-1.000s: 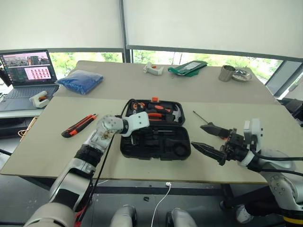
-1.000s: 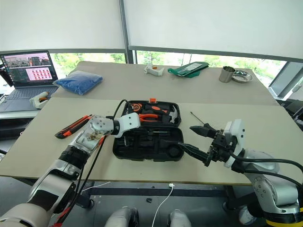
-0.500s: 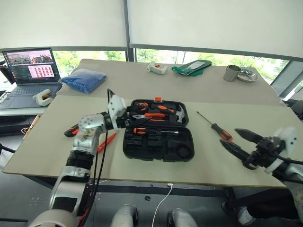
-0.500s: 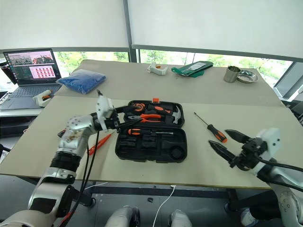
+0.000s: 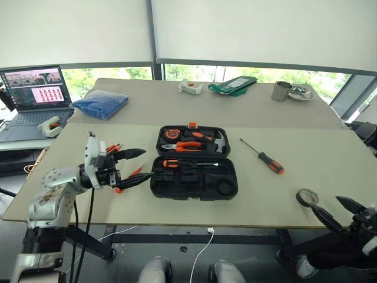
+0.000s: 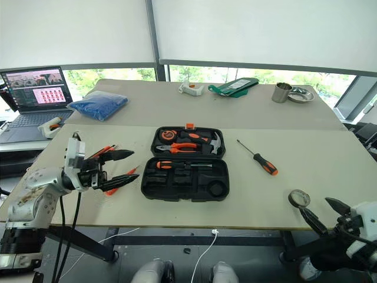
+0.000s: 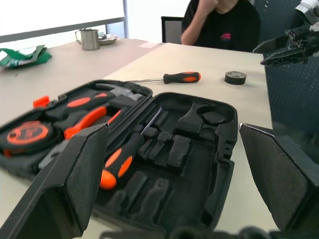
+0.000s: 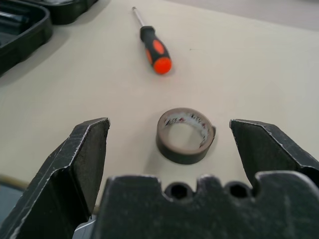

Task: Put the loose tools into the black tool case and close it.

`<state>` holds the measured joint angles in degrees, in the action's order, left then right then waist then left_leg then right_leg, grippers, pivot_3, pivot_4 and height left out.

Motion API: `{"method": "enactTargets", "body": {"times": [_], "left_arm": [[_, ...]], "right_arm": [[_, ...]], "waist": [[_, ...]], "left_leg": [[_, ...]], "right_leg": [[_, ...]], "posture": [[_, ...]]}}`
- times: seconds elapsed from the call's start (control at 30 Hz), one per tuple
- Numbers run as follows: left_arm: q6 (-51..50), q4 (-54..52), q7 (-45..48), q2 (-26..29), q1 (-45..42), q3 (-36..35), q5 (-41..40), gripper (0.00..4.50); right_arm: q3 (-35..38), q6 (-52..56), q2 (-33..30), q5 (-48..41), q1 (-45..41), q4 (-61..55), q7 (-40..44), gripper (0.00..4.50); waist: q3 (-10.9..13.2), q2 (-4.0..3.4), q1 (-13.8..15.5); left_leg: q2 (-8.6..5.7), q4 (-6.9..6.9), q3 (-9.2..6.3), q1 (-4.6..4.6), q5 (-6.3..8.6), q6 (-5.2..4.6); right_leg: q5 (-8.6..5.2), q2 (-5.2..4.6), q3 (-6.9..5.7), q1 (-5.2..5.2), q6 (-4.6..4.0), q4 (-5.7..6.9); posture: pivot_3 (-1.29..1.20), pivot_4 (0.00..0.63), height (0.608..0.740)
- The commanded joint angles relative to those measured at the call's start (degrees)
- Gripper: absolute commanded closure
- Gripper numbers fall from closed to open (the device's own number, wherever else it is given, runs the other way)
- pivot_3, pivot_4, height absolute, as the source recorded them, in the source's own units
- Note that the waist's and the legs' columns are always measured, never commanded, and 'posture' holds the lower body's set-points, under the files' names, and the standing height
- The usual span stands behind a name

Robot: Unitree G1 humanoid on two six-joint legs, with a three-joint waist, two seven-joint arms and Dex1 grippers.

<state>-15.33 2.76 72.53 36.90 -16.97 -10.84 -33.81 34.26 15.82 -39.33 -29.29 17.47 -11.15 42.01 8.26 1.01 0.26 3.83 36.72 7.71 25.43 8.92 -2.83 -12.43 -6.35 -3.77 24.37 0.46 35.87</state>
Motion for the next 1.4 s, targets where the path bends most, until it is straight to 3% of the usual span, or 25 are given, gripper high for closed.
{"method": "enactTargets", "body": {"times": [0.03,0.23,0.37,0.53,0.77,0.93,1.2,1.3,1.4], "left_arm": [[-2.5,-3.7,-1.2,-0.2,-0.7,-1.1,-3.3,0.06],[-1.4,-3.5,-2.1,-1.0,-0.8,-0.2,-2.3,0.06],[-1.1,-3.8,-2.9,-1.8,-0.6,0.1,-2.1,0.06],[-0.8,-3.9,-3.4,-2.2,-0.8,0.6,-1.8,0.06],[-0.8,-3.5,-3.3,-2.8,-1.9,1.5,-1.5,0.06],[-0.8,-3.1,-2.9,-3.0,-3.0,2.0,-1.5,0.06],[-0.6,-3.5,-3.0,-3.4,-2.9,2.2,-1.3,0.06],[-0.3,-3.7,-3.1,-3.6,-2.7,2.2,-1.3,0.00],[-0.2,-4.1,-1.9,-3.5,-2.2,2.3,-1.8,0.00]], "right_arm": [[-8.9,13.1,-9.5,3.8,-11.5,-1.6,-3.4,0.00],[-23.5,23.2,-15.9,6.9,-26.7,3.7,0.8,0.00],[-29.1,31.4,-14.6,6.8,-36.7,5.6,-0.4,0.00],[-34.4,33.7,-12.8,13.1,-44.7,11.7,-5.2,0.00],[-39.0,36.7,-9.2,18.8,-51.4,18.9,-8.7,0.00],[-38.7,39.8,-5.5,16.9,-55.4,25.4,-5.9,0.00],[-39.4,43.2,-4.6,16.7,-58.9,32.0,-2.6,0.00],[-39.7,42.9,-4.6,17.3,-59.6,33.3,-1.9,0.73],[-38.7,42.3,-4.3,17.4,-59.9,33.0,-2.6,1.75]], "waist": [[0.0,-0.05,-0.4],[0.0,-0.06,0.1],[0.0,-0.05,0.3],[0.1,0.00,0.5],[0.1,0.01,0.2],[0.1,0.01,-0.1],[0.1,0.01,-0.4],[0.1,0.01,-0.5],[0.1,0.00,-0.6]], "left_leg": [[0.00,0.00,0.02,-0.02,0.00,0.00],[-0.11,-0.08,0.13,0.15,0.03,-0.05],[-0.16,0.00,0.15,0.33,0.19,-0.45],[-0.20,0.17,0.21,0.53,0.25,-0.68],[-0.20,0.26,0.23,0.55,0.35,-0.50],[-0.14,0.29,0.24,0.54,0.33,-0.52],[-0.14,0.28,0.25,0.56,0.26,-0.65],[-0.13,0.28,0.24,0.55,0.27,-0.63],[-0.13,0.28,0.24,0.55,0.31,-0.55]], "right_leg": [[0.00,0.00,0.00,0.01,0.00,0.00],[-0.01,-0.03,-0.14,0.00,0.01,0.01],[-0.07,0.03,-0.11,0.00,-0.07,0.05],[0.02,0.03,-0.11,0.14,0.28,0.05],[-0.05,-0.02,-0.16,0.14,0.14,0.06],[0.10,0.05,-0.16,0.13,0.23,0.10],[0.13,0.06,-0.16,0.14,0.31,0.11],[0.13,0.07,-0.16,0.14,0.30,0.12],[0.13,0.07,-0.16,0.14,0.30,0.12]], "posture": [[0.00,0.150,0.740],[0.00,0.150,0.740],[0.00,0.150,0.740],[0.00,0.150,0.740],[0.00,0.150,0.740],[0.00,0.150,0.740],[0.00,0.150,0.740],[0.00,0.150,0.740],[0.00,0.150,0.740]]}}
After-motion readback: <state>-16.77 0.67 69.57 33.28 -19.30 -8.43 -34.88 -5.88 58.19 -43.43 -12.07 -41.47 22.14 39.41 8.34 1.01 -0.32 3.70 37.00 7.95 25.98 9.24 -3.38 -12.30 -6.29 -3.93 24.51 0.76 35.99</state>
